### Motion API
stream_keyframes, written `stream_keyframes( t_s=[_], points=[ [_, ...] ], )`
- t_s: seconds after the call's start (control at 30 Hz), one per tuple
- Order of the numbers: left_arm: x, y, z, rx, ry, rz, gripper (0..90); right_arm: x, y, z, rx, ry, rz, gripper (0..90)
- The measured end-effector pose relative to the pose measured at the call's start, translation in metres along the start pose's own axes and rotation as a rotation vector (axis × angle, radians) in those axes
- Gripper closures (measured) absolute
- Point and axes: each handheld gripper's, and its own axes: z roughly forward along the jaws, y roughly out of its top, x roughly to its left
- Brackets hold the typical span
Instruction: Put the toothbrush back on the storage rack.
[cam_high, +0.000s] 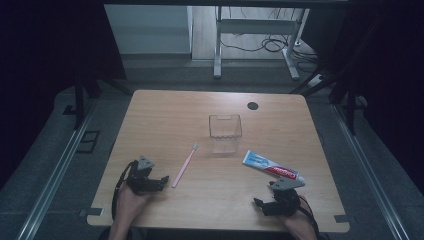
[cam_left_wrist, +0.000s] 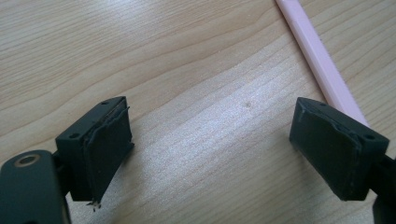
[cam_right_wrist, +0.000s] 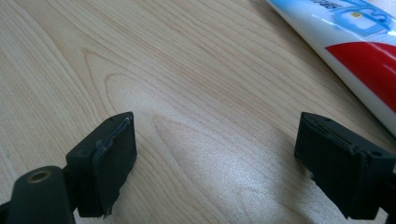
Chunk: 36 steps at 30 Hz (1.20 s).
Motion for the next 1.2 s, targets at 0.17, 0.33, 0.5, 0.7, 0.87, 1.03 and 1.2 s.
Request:
stream_keyframes(
  t_s=[0.17,0.33,0.5,0.7,0.87,1.03,1.2],
  points=[
    [0.0001,0.0003,-0.0001,0.001,0.007,-0.004,13.8,-0.0004,-0.0002,-0.0001,-0.001,0.004,-0.003,12.5],
    [0.0000,0.0006,0.0002,0.000,0.009,-0.007,13.8,-0.0005,-0.0002,-0.0001,-0.001,0.005,-0.002,12.5],
    [0.0000,0.0007,0.0002,0.004,0.007,-0.004,13.2,-0.0005,-0.0002,-0.0001,-0.002,0.006,-0.001,12.6],
    [-0.0001,0.0005,0.0001,0.001,0.008,-0.007,13.9,-0.0005,-0.0002,-0.0001,-0.002,0.005,-0.001,12.6],
    [0.0005,-0.0002,-0.0017,-0.010,0.008,-0.009,19.0,-0.0005,-0.0002,-0.0001,-0.002,0.006,0.000,12.6],
    [0.0025,0.0006,-0.0053,-0.006,0.011,-0.019,32.0,-0.0006,-0.0002,-0.0001,-0.002,0.007,0.000,12.6],
    [0.0020,0.0021,-0.0088,-0.013,-0.008,-0.024,43.2,-0.0006,-0.0002,-0.0001,-0.002,0.007,0.000,12.6]
  ],
)
